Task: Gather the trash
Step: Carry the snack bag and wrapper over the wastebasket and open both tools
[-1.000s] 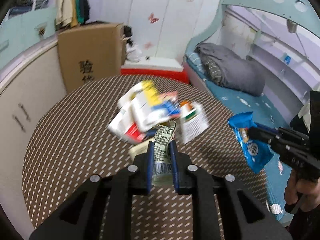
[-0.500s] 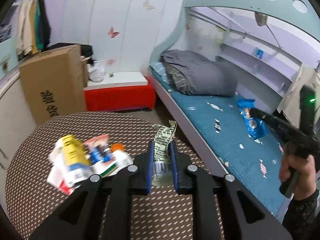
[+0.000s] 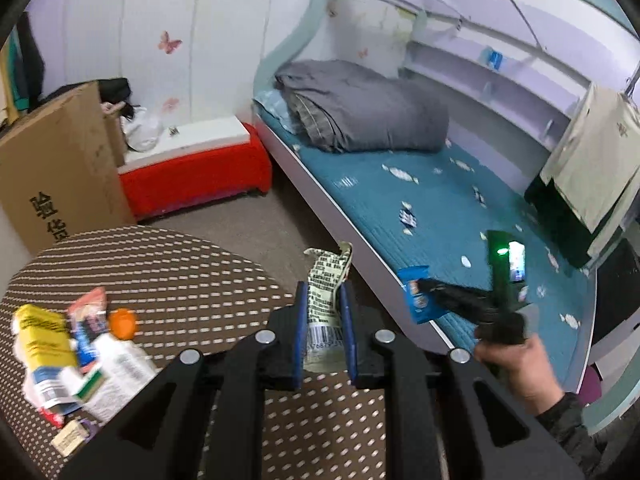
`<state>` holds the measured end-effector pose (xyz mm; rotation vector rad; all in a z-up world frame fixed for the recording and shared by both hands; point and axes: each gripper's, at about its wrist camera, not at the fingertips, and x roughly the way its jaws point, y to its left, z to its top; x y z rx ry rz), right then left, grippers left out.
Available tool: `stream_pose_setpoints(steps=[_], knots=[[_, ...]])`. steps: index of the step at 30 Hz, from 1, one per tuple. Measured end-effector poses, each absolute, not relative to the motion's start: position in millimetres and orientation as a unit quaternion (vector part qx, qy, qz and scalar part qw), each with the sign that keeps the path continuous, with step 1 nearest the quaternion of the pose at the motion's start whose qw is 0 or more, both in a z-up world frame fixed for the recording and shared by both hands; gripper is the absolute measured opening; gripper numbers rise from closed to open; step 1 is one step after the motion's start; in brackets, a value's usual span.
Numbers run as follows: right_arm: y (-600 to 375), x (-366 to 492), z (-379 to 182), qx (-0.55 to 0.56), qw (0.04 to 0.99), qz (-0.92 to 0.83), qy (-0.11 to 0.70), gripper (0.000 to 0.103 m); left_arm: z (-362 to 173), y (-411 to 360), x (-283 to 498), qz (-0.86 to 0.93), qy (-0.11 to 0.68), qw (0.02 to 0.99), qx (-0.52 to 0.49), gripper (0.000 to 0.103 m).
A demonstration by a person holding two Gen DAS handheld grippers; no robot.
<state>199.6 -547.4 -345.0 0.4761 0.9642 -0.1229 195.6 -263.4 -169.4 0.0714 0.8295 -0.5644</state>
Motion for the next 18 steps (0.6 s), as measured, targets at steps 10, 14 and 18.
stream_pose_setpoints(steps=[10, 14, 18], knots=[[-591.0, 184.4, -372.0, 0.289, 0.842, -0.084, 0.449, 0.081, -224.9, -346.5, 225.8, -0.295, 0.452, 0.838, 0.080, 0.015], [-607.4, 163.2, -348.3, 0.296, 0.853, -0.096, 0.418, 0.086, -251.9, -381.2, 237.1, -0.308, 0.482, 0.815, 0.095, 0.015], [-617.7, 147.7, -324.9, 0.294, 0.865, -0.101, 0.394, 0.089, -272.1, -411.0, 244.8, -0.319, 0.505, 0.795, 0.108, 0.015]])
